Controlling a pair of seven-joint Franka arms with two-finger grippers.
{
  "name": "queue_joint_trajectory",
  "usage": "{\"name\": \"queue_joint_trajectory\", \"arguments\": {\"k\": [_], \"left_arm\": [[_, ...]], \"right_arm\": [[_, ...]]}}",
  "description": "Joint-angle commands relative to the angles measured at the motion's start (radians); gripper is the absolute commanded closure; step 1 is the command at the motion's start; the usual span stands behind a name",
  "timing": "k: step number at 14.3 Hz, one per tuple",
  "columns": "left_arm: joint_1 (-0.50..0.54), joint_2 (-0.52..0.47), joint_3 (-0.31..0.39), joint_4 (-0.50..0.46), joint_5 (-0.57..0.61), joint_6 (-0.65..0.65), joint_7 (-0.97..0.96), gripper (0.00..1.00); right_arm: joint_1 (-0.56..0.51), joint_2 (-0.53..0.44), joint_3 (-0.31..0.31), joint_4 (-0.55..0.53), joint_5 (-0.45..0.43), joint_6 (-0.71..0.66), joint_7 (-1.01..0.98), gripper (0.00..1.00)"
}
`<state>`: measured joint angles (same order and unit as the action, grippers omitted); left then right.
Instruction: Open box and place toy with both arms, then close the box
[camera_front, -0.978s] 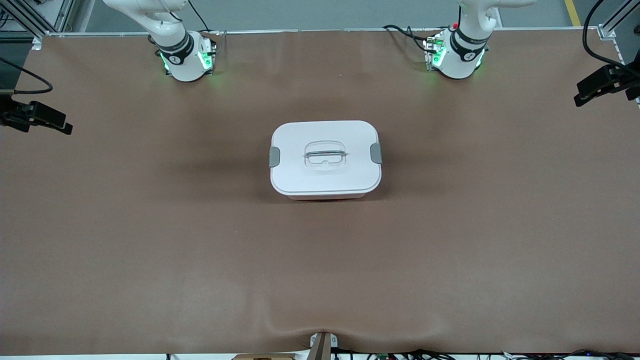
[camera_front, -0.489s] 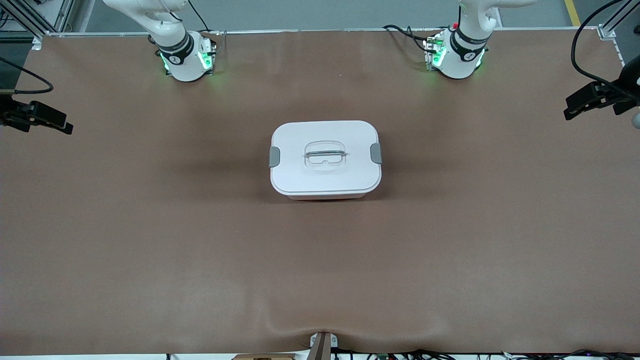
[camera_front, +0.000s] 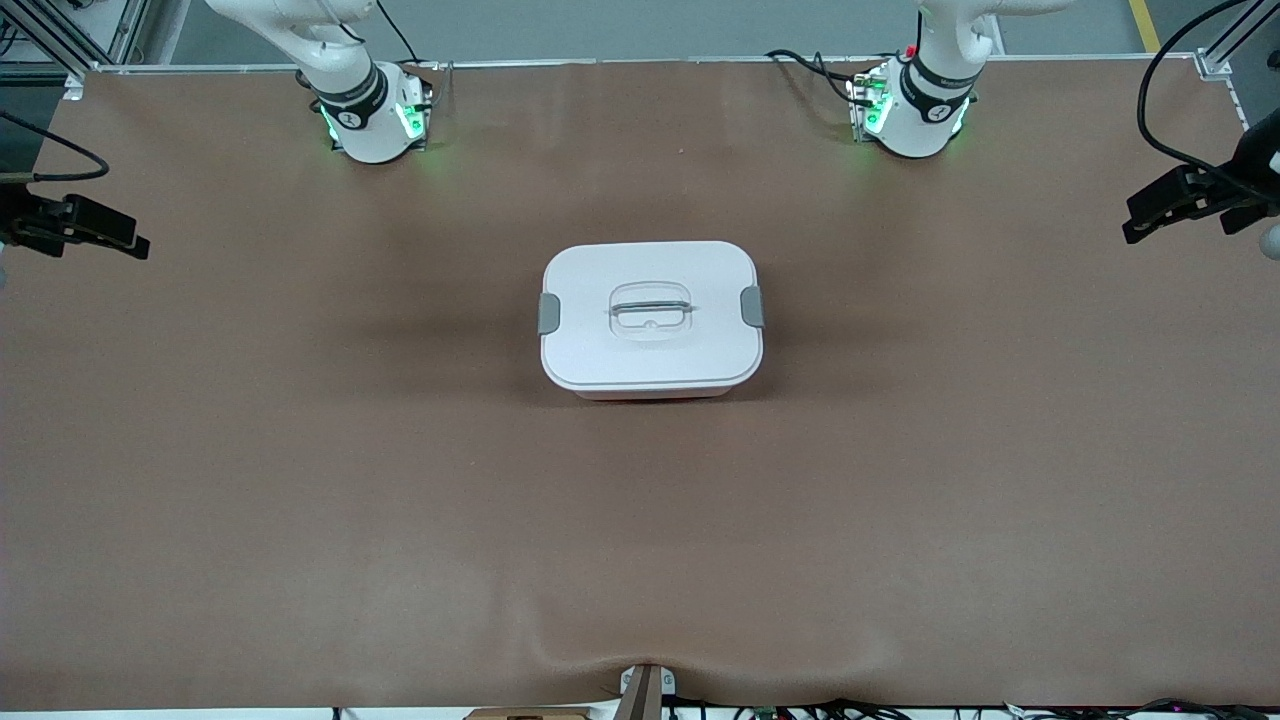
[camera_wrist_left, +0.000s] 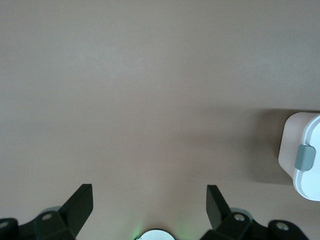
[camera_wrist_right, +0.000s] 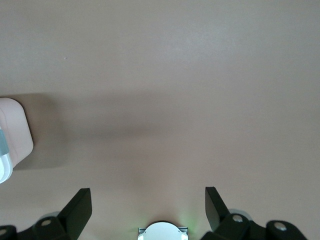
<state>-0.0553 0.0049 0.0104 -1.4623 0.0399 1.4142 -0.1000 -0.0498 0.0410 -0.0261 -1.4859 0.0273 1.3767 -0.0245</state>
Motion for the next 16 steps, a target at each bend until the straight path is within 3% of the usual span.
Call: {"name": "queue_joint_trajectory", "arguments": {"k": [1,16], "left_arm": [[-0.001,-0.016,0.0,-0.023,-0.014,0.017,0.017,0.0],[-0.001,-0.002,0.002,-0.02,-0.014,0.046,-0.001,0.0]], "right_arm": [[-0.011,-0.003,-0.001,0.006,0.016,-0.014,-0.014,0.0],[0.011,0.0,0.006,0.004,0.011,-0.004,-0.003,0.0]]}}
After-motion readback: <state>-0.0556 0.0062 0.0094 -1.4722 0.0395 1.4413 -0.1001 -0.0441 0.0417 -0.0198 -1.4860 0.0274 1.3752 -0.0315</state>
